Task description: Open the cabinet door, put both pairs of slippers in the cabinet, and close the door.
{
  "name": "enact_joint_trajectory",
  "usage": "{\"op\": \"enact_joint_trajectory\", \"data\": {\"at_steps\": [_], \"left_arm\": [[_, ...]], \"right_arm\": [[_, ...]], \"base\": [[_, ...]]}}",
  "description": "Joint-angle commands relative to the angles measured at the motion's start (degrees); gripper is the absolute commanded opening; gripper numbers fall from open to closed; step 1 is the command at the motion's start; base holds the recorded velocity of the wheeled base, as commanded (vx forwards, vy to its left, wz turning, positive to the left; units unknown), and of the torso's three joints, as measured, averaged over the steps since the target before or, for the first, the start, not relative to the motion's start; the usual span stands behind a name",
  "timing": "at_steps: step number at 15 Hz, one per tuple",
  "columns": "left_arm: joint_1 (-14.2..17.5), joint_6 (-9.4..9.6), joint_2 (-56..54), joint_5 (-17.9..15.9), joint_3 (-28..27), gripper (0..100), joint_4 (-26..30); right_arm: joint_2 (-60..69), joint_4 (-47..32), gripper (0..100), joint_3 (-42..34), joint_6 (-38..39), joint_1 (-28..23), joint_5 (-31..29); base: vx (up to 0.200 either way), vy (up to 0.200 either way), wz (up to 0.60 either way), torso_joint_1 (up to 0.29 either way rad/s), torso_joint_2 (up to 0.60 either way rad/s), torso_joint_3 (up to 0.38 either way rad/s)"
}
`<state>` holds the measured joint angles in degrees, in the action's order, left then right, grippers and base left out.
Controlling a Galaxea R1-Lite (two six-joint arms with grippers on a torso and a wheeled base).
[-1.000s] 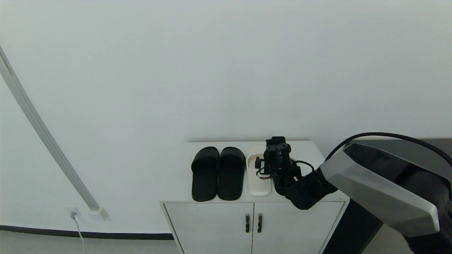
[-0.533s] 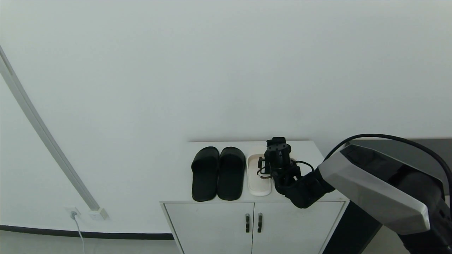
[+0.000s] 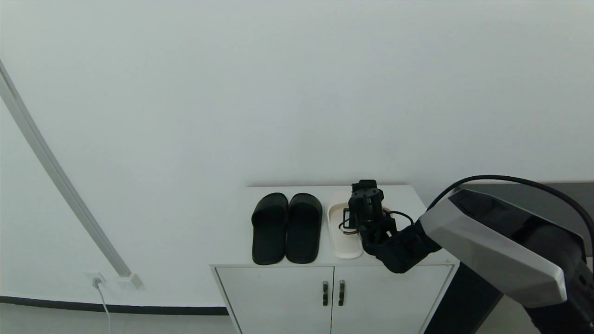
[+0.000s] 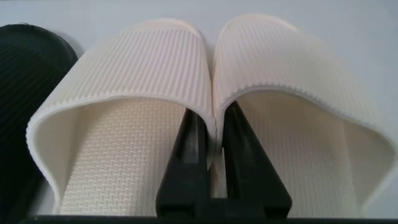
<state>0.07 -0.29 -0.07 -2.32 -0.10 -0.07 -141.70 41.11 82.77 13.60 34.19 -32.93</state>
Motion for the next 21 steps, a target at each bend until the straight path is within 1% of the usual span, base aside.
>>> {"op": "enact_joint_trajectory", "data": {"at_steps": [1, 3, 4, 7, 9, 10, 12, 13, 14, 15, 21], "left_arm": [[0.0, -0.06, 0.1, -0.1, 0.0, 0, 0.0], [0.0, -0.06, 0.1, 0.0, 0.0, 0, 0.0], [0.0, 0.03, 0.1, 0.0, 0.0, 0, 0.0], [0.0, 0.03, 0.1, 0.0, 0.0, 0, 0.0], [0.0, 0.03, 0.1, 0.0, 0.0, 0, 0.0], [0.0, 0.03, 0.1, 0.0, 0.0, 0, 0.0], [-0.1, 0.03, 0.1, 0.0, 0.0, 0, 0.0], [0.0, 0.03, 0.1, 0.0, 0.0, 0, 0.0], [0.0, 0.03, 0.1, 0.0, 0.0, 0, 0.0], [0.0, -0.06, 0.1, 0.1, 0.0, 0, 0.0], [0.0, -0.06, 0.1, 0.0, 0.0, 0, 0.0]], "right_arm": [[3.8, 0.0, 0, -1.5, -0.1, 0.2, 0.1], [8.8, 0.2, 0, -5.5, -0.1, 0.6, 0.6], [13.7, 2.2, 0, -10.8, -0.4, 1.3, 2.8], [23.0, 11.5, 0, -24.9, -5.8, 2.0, 11.0], [28.1, 13.7, 0, -32.7, -7.0, 2.6, 16.5], [32.9, 13.9, 0, -39.4, -7.0, 3.2, 22.6], [39.7, 13.9, 0, -47.7, -9.0, 3.5, 32.0], [41.4, 13.9, 0, -49.6, -10.0, 3.5, 34.8], [44.8, 13.5, 0, -52.8, -10.4, 3.5, 40.4], [45.6, 13.1, 0, -53.9, -10.8, 3.5, 42.2], [44.1, 13.1, 0, -55.3, -11.1, 4.5, 42.5]], "base": [[0.0, 0.0, 0.0, 0.0, 0.0, 0.0], [0.0, 0.0, 0.0, 0.0, 0.0, 0.0], [0.0, 0.0, 0.0, 0.0, 0.0, 0.0], [0.0, 0.0, 0.0, 0.0, 0.0, 0.0], [0.0, 0.0, 0.0, 0.0, 0.0, 0.0], [0.0, 0.0, 0.0, 0.0, 0.0, 0.0], [0.0, 0.0, 0.0, 0.0, 0.0, 0.0], [0.0, 0.0, 0.0, 0.0, 0.0, 0.0], [0.0, 0.0, 0.0, 0.0, 0.0, 0.0], [0.0, 0.0, 0.0, 0.0, 0.0, 0.0], [0.0, 0.0, 0.0, 0.0, 0.0, 0.0]]}}
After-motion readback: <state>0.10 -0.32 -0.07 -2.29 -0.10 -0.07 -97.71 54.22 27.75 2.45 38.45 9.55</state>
